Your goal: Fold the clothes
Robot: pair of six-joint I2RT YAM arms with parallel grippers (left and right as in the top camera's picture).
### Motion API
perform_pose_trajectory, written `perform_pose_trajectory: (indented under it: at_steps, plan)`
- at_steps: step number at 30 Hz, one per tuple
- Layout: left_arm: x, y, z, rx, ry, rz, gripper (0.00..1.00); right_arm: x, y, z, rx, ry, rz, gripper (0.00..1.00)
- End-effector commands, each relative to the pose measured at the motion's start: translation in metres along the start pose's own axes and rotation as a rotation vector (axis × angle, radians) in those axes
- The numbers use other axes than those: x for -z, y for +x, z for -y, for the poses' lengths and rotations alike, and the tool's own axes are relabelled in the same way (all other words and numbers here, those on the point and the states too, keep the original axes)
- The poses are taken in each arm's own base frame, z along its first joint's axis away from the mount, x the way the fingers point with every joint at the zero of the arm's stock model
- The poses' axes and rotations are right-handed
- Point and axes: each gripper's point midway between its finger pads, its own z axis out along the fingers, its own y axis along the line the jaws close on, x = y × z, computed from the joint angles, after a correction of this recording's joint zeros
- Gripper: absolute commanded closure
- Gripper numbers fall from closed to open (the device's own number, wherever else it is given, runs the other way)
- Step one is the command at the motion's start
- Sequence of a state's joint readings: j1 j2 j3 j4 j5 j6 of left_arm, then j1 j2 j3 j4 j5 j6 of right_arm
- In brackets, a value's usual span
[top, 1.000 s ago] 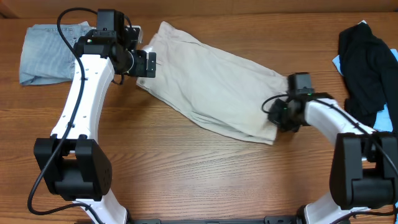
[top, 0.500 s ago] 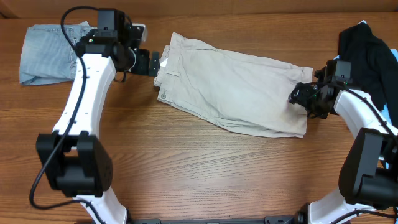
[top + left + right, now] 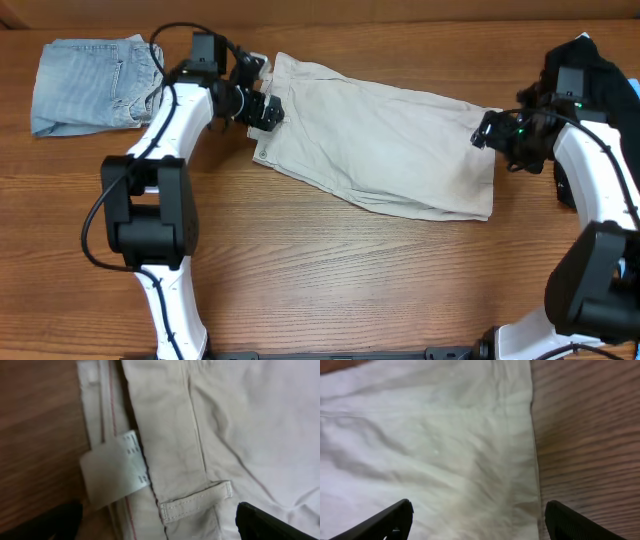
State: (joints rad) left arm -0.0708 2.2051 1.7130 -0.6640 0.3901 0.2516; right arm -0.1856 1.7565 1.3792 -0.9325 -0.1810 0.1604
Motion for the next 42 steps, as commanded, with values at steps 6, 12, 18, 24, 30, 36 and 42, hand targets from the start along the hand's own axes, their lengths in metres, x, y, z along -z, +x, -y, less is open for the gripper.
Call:
perform_pose_trajectory:
  at_steps: [6, 12, 18, 24, 30, 36, 42]
  plan:
    - [-0.031, 0.027, 0.005, 0.003, 0.066, -0.085, 0.0, 0.03, -0.014, -0.028, 0.062, -0.051, 0.088, 0.12]
    - [-0.044, 0.035, 0.039, 0.011, 0.217, -0.108, 0.0, 0.028, -0.014, -0.042, 0.086, -0.067, 0.099, 0.13]
    - [-0.056, 0.046, 0.067, -0.006, 0.266, -0.16, 0.22, 0.029, -0.015, -0.061, 0.091, -0.142, 0.107, 0.16]
    - [-0.055, 0.045, 0.065, 0.097, 0.257, -0.171, 0.96, 0.03, -0.016, -0.065, 0.068, -0.165, 0.107, 0.23]
    - [-0.026, 0.04, 0.048, 0.227, 0.253, -0.158, 0.96, 0.03, -0.015, -0.065, 0.067, -0.167, 0.101, 0.32]
    - [0.045, 0.03, 0.033, 0.236, 0.169, -0.123, 0.96, 0.028, -0.011, -0.064, 0.063, -0.162, 0.085, 0.53]
    - [0.125, 0.021, 0.032, 0.152, 0.008, -0.065, 0.96, 0.017, 0.001, -0.059, 0.047, -0.146, 0.018, 0.86]
